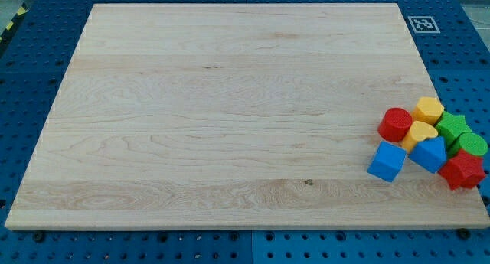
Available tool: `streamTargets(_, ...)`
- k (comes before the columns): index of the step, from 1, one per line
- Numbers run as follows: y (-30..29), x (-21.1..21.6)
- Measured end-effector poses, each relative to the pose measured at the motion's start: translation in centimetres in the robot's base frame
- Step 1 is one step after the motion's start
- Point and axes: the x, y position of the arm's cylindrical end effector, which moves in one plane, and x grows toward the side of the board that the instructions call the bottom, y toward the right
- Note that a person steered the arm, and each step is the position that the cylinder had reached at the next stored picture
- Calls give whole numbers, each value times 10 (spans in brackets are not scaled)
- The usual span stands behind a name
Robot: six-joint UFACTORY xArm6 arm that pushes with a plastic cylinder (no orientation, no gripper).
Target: Touch the right of the green circle
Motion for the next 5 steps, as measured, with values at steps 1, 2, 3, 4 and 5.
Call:
streamTargets(1, -1, -11)
streamTargets(2, -1, -64)
streamTargets(3, 0, -68)
streamTargets(4, -6, -74)
streamTargets(5, -9, -74)
